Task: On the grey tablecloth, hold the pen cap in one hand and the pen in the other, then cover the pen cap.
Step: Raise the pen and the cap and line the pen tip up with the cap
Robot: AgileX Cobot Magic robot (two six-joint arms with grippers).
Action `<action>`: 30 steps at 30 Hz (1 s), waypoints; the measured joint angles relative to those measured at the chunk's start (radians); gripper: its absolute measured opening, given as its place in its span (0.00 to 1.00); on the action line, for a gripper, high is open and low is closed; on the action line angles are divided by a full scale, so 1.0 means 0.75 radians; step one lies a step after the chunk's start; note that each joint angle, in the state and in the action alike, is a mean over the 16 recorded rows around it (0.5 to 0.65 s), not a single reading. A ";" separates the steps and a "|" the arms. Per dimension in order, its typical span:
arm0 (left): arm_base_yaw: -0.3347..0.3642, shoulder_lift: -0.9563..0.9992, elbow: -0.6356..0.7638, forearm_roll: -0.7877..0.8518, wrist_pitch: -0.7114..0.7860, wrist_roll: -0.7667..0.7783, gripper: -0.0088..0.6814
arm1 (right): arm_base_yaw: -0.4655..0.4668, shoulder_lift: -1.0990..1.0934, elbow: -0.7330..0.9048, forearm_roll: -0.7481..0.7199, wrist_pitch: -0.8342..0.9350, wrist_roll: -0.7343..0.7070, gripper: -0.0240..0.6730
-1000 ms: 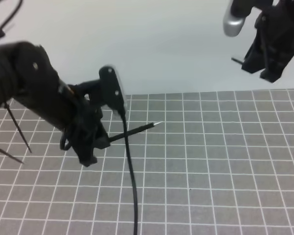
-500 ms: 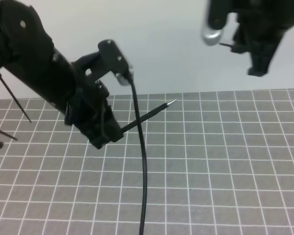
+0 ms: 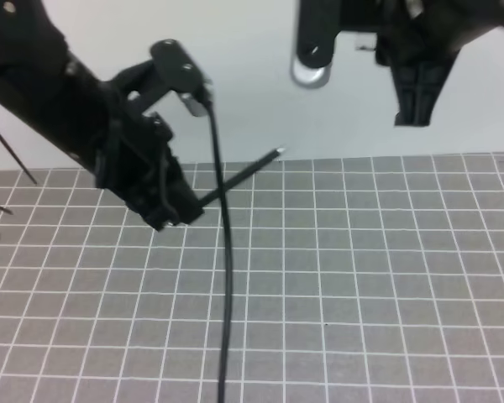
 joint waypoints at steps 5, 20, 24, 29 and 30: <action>0.038 0.000 -0.001 -0.020 0.000 0.016 0.07 | -0.075 -0.023 0.000 0.218 0.081 -0.062 0.04; -0.050 0.000 -0.001 0.006 -0.064 0.208 0.07 | -0.496 -0.017 0.051 0.900 0.208 -0.234 0.03; -0.114 0.001 -0.002 0.128 -0.158 0.275 0.07 | -0.549 -0.011 0.126 0.894 0.208 -0.232 0.03; -0.175 0.009 -0.003 0.287 -0.288 0.328 0.07 | -0.574 -0.006 0.255 0.882 0.208 -0.227 0.03; -0.183 0.011 -0.003 0.317 -0.314 0.331 0.07 | -0.575 -0.006 0.282 0.885 0.208 -0.229 0.03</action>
